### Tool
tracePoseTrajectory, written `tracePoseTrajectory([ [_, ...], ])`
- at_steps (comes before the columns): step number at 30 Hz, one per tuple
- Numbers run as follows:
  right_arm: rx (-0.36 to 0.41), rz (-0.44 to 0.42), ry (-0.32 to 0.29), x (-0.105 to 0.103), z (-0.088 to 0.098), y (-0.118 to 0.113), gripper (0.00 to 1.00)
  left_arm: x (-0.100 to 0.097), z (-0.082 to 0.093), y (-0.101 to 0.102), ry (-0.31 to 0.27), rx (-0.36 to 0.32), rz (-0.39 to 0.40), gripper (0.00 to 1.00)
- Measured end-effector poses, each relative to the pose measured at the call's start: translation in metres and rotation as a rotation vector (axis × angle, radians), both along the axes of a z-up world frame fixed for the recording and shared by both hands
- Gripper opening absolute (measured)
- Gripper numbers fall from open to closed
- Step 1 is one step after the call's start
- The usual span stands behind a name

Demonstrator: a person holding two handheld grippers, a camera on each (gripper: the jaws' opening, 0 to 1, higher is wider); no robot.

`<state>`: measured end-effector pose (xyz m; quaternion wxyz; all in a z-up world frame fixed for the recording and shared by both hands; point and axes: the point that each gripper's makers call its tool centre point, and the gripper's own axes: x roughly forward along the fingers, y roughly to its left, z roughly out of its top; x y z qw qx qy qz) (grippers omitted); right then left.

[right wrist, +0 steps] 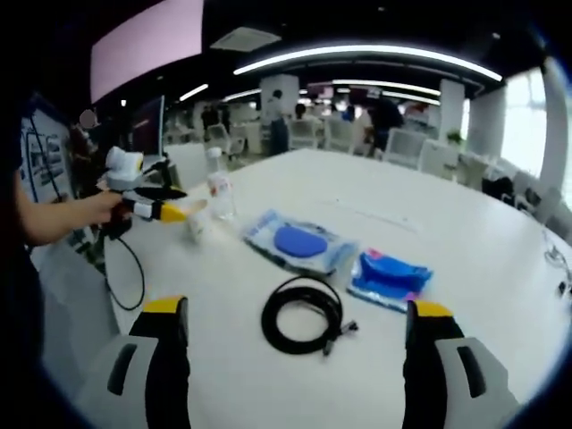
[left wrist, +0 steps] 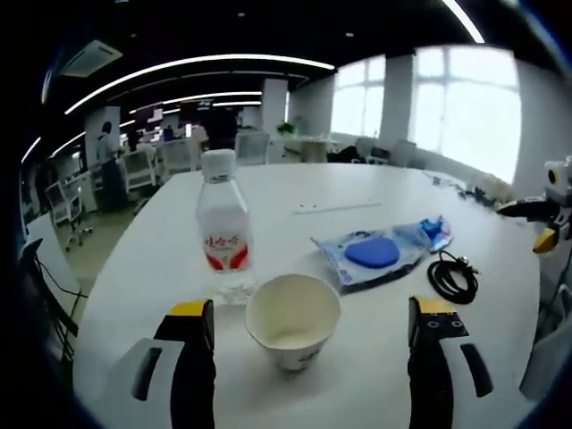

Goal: Arrange the tabletop items into an orderly group along one side of the table until the central work area is clear of visible clutter.

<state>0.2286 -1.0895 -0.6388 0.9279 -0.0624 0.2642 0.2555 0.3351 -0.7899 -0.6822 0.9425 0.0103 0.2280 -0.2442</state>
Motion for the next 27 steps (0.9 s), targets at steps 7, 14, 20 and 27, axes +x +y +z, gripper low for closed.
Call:
tracePoseTrajectory([
  [7,-0.008,-0.025,-0.004,-0.004,0.002,-0.008,1.00,0.004,-0.017,0.003,0.018,0.016,-0.001,0.78],
  [14,-0.012,-0.046,0.003,-0.007,0.001,-0.015,0.99,0.006,-0.030,0.003,0.027,0.042,-0.010,0.68],
  [20,-0.007,-0.056,0.013,-0.009,-0.002,-0.015,0.99,0.008,-0.035,0.003,0.023,0.044,-0.016,0.60],
  [27,-0.014,-0.064,0.019,-0.009,-0.005,-0.017,0.98,0.010,-0.038,-0.001,0.031,0.038,-0.026,0.48],
])
